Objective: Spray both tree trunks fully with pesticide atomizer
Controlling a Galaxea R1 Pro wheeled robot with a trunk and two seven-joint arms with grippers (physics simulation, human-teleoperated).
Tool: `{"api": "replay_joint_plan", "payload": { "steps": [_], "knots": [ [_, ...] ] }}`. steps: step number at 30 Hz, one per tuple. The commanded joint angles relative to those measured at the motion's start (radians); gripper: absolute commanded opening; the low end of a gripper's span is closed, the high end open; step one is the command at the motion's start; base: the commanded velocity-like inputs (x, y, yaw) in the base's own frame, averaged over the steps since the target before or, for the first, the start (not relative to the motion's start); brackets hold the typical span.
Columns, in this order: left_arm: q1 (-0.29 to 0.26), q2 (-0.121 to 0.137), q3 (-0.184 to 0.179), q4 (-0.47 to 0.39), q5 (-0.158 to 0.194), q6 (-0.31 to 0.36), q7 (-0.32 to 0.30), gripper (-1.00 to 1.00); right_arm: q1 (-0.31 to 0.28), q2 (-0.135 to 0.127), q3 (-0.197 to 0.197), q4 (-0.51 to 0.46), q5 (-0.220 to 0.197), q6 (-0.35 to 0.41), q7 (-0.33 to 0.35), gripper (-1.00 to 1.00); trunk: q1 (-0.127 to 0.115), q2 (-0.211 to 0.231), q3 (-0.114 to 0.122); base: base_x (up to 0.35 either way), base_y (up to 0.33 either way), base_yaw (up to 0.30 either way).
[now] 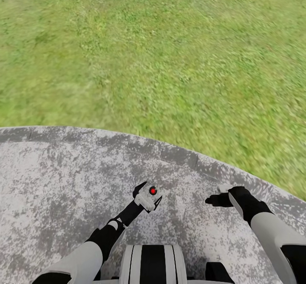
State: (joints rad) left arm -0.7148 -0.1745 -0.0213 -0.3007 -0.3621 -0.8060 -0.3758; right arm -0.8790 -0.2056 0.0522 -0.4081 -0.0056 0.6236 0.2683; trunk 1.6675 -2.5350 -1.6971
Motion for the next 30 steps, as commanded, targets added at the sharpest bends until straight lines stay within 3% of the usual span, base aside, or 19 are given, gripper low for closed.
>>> {"api": "replay_joint_plan", "payload": {
  "steps": [1, 30],
  "knots": [
    [0.000, 0.000, 0.000, 0.000, 0.000, 0.000, 0.000, 1.00, 0.000, 0.000, 0.000, 0.000, 0.000, 0.000, 0.000, 1.00, 0.000, 0.000, -0.001, 0.000, 0.000, 0.015],
    [0.000, 0.000, 0.001, 0.000, -0.001, 0.016, -0.002, 1.00, 0.001, 0.006, 0.001, 0.000, -0.002, -0.001, 0.002, 1.00, 0.000, 0.000, -0.012, 0.000, 0.000, 0.001]
  ]
}}
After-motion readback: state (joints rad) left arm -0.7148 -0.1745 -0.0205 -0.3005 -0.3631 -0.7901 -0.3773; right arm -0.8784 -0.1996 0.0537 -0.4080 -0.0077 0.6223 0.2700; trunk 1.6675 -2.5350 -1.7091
